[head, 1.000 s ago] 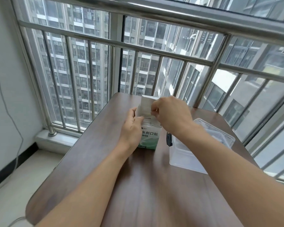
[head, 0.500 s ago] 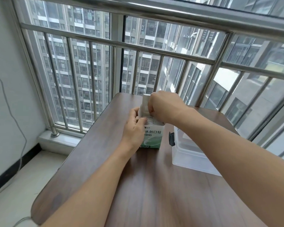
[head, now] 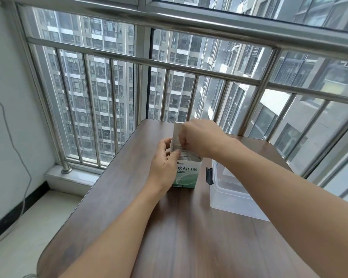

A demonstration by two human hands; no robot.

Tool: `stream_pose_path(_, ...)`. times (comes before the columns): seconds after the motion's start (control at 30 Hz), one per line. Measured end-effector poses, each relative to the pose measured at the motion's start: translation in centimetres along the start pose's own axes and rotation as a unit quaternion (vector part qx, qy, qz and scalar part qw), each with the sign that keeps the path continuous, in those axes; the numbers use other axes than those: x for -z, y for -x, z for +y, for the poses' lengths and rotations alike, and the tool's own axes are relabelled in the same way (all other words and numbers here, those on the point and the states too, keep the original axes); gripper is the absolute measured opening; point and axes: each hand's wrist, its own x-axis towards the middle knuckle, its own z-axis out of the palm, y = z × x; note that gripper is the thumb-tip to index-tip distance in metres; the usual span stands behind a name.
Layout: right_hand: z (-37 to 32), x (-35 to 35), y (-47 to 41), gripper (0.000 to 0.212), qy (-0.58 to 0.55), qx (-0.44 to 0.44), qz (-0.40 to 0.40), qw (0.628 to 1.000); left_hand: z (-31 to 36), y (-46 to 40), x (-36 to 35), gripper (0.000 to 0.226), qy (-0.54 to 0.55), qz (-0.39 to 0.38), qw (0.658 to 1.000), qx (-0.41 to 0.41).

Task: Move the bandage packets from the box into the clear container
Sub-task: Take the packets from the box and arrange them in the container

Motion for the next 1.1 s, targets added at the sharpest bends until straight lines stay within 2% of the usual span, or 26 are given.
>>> stream_pose_path(0.13,0.2,-0.2,0.4,0.018,-0.02,-0.003,0.01,1.0,-0.1,0.1,0.0,0.03,0.002,0.002,1.0,-0.002)
stream_pose_path(0.27,0.5,0.0,0.6,0.017,-0.033,0.0,-0.015,0.999,0.0,-0.1,0.1,0.036,-0.003,-0.004,1.0,-0.001)
stream_pose_path(0.4,0.7,0.5,0.4,0.017,-0.04,0.017,-0.054,0.998,0.0,0.0,0.0,0.033,0.003,-0.004,1.0,-0.001)
stream_pose_path(0.57,0.8,1.2,0.0,0.006,-0.036,0.039,-0.132,0.99,0.0,0.0,0.1,0.033,0.006,-0.01,1.0,0.003)
stream_pose_path(0.77,1.0,1.1,-1.0,0.013,-0.068,0.02,-0.175,0.982,0.0,0.0,0.2,0.03,0.013,-0.011,1.0,0.002)
stream_pose_path(1.1,0.6,1.3,-0.7,0.009,-0.065,0.018,-0.143,0.987,0.0,0.0,0.2,0.025,-0.003,-0.003,1.0,0.001)
